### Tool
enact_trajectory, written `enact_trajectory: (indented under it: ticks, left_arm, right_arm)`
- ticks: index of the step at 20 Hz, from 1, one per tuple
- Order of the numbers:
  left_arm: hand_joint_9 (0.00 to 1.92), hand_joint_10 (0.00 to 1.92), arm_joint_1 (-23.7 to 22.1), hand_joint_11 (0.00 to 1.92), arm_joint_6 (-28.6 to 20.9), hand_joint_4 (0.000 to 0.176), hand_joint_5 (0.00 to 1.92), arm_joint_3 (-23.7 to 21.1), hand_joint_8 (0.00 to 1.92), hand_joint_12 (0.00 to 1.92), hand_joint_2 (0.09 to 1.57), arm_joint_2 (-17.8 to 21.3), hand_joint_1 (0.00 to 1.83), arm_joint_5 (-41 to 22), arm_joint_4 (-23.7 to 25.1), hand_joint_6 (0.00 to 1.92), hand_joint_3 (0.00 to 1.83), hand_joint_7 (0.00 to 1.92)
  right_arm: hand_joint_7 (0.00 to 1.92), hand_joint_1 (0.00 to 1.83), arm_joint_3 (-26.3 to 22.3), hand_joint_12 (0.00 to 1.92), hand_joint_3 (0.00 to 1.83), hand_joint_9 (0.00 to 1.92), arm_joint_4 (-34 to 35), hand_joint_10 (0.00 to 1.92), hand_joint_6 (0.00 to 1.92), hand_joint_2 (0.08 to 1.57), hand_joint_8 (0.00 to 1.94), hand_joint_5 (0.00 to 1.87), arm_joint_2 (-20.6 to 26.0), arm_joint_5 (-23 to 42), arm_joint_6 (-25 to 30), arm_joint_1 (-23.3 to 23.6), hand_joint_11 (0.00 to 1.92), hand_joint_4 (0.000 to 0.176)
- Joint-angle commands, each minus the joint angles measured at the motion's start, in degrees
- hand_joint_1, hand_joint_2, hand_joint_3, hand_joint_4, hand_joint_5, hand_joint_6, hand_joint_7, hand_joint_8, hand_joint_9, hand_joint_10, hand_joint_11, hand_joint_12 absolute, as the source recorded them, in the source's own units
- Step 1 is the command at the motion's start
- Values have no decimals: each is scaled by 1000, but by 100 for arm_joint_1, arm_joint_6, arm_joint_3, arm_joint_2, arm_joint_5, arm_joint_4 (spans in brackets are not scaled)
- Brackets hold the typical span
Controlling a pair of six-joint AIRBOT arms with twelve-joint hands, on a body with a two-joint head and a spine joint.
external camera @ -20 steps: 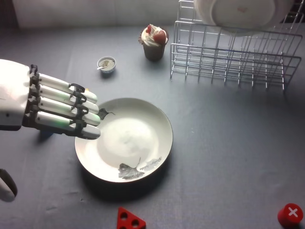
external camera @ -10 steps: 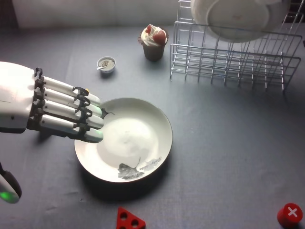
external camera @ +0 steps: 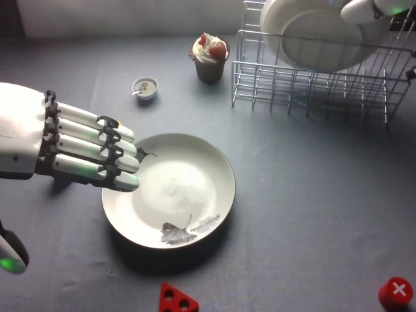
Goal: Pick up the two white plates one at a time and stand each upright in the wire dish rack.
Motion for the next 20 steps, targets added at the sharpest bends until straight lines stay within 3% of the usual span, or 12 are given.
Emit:
enact_trajectory:
  ticks: [1, 5, 7, 8, 9, 10, 11, 12, 13, 14, 15, 20]
  left_arm:
    - [174, 7, -41, 185, -3, 0, 152, 26, 13, 10, 939, -13, 0, -347, -452, 11, 0, 192]
    - [150, 3, -67, 172, -3, 0, 139, 17, 1, 5, 933, -26, 0, -297, -411, 3, 0, 166]
    - [158, 6, -73, 178, -3, 0, 129, 6, 1, 8, 937, -30, 0, -271, -371, 0, 0, 166]
    - [173, 11, -76, 197, -3, 0, 142, 5, 6, 16, 935, -35, 0, -258, -340, 5, 0, 180]
    - [184, 14, -76, 202, -3, 0, 151, 5, 11, 18, 939, -37, 0, -254, -320, 8, 0, 192]
    - [179, 11, -79, 204, -3, 0, 143, 10, 4, 18, 943, -41, 0, -253, -300, 4, 2, 179]
    - [192, 15, -90, 207, -3, 0, 148, 11, 8, 19, 946, -47, 0, -237, -249, 6, 3, 190]
    - [189, 12, -95, 203, -3, 0, 143, 9, 6, 17, 944, -51, 0, -235, -220, 3, 2, 187]
    - [186, 10, -102, 190, -3, 0, 144, 5, 6, 11, 945, -56, 0, -233, -199, 3, 3, 188]
    - [172, 3, -109, 178, -3, 0, 136, 4, 1, 5, 948, -60, 0, -226, -181, 0, 3, 179]
    - [171, 2, -113, 177, -3, 0, 138, 4, 1, 5, 947, -63, 0, -218, -178, 1, 2, 177]
    - [185, 7, -132, 186, -3, 0, 145, -34, 5, 8, 942, -73, 0, -151, -119, 3, 0, 189]
  right_arm:
    - [1012, 1495, 43, 1417, 2, 1105, 109, 755, 1040, 1077, 760, 846, 43, 770, 99, 53, 959, 0]
    - [1056, 1499, 53, 1236, 0, 1130, 108, 672, 1003, 1048, 714, 918, 38, 803, 99, 53, 1067, 0]
    - [1022, 1494, 63, 1286, 0, 1089, 108, 782, 989, 1060, 761, 898, 38, 804, 99, 53, 1053, 0]
    - [990, 1396, 70, 817, 2, 1081, 108, 964, 1052, 1091, 883, 867, 38, 804, 99, 48, 978, 0]
    - [881, 1372, 76, 595, 0, 866, 108, 1167, 1191, 1161, 389, 800, 32, 804, 99, 35, 972, 0]
    - [827, 1313, 79, 491, 0, 847, 108, 535, 447, 1082, 136, 737, 27, 804, 99, 26, 961, 0]
    - [874, 1275, 83, 393, 0, 926, 108, 202, 155, 1044, 49, 833, 24, 805, 99, 22, 970, 0]
    - [895, 1196, 86, 306, 0, 968, 108, 52, 705, 1072, 21, 1006, 21, 811, 99, 18, 981, 0]
    - [866, 1154, 96, 238, 0, 927, 108, 10, 288, 1028, 7, 852, 16, 821, 99, 14, 923, 0]
    - [828, 1109, 107, 194, 0, 863, 109, 1, 89, 986, 3, 772, 11, 825, 99, 9, 869, 0]
    - [780, 1064, 118, 168, 0, 809, 109, 0, 18, 978, 0, 625, 5, 831, 99, 8, 822, 0]
    - [651, 874, 122, 86, 0, 647, 109, 0, 7, 957, 0, 642, -1, 849, 99, 7, 659, 0]
